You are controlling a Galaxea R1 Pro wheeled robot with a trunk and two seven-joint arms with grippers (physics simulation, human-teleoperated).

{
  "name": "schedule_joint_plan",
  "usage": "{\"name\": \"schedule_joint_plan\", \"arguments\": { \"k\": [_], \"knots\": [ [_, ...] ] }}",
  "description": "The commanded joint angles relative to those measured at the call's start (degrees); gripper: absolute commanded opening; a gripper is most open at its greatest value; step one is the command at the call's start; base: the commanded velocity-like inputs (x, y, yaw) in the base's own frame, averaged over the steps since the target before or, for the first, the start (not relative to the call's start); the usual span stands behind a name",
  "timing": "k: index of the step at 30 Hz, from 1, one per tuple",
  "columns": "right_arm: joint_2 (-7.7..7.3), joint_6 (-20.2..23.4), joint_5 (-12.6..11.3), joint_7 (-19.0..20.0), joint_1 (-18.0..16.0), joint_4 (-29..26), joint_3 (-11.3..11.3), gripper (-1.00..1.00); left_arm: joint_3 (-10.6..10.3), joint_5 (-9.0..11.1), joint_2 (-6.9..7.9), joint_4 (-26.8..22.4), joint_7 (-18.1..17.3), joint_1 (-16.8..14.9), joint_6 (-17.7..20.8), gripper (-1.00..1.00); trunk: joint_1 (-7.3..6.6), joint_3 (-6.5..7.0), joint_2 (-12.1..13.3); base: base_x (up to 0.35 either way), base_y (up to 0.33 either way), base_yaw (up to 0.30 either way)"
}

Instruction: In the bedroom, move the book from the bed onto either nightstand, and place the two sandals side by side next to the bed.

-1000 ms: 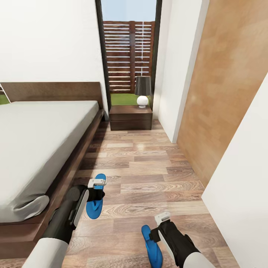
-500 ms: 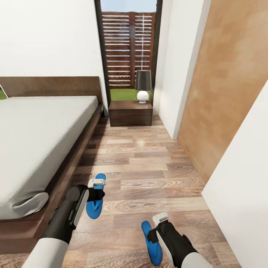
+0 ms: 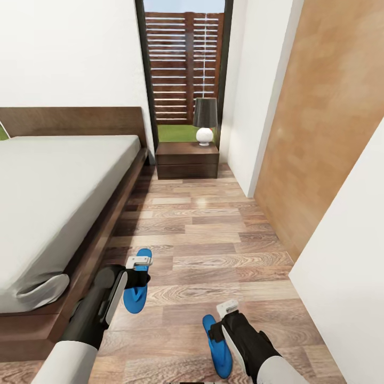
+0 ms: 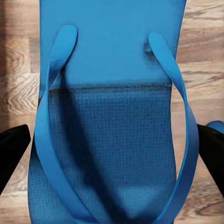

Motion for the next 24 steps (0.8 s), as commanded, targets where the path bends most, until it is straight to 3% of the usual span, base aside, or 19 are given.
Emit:
{"name": "schedule_joint_plan", "arguments": {
  "k": [1,10,19,24],
  "knots": [
    [0.0,0.35,0.35,-0.04,-0.02,-0.07,0.13,1.0,0.0,-0.03,0.0,-0.05,-0.04,-0.03,0.24,-1.0,-0.01,-0.05,-0.02,0.0,0.0,0.0],
    [0.0,0.33,0.33,1.86,-1.66,-0.31,0.39,1.0,-0.01,-0.03,0.0,-0.07,-0.04,-0.03,0.22,-1.0,0.19,-1.82,-0.13,0.0,0.0,0.0],
    [0.0,0.34,0.26,4.28,-2.94,-0.47,0.43,1.0,-0.01,-0.03,0.0,-0.12,-0.04,-0.03,0.22,-1.0,0.19,-1.82,-0.13,0.0,0.0,0.0],
    [0.0,0.33,0.23,4.59,-3.16,-0.49,0.43,1.0,-0.44,-0.03,0.03,-0.14,-0.04,-0.03,0.22,-1.0,0.32,-2.93,-0.19,0.0,0.0,0.0]
  ]
}}
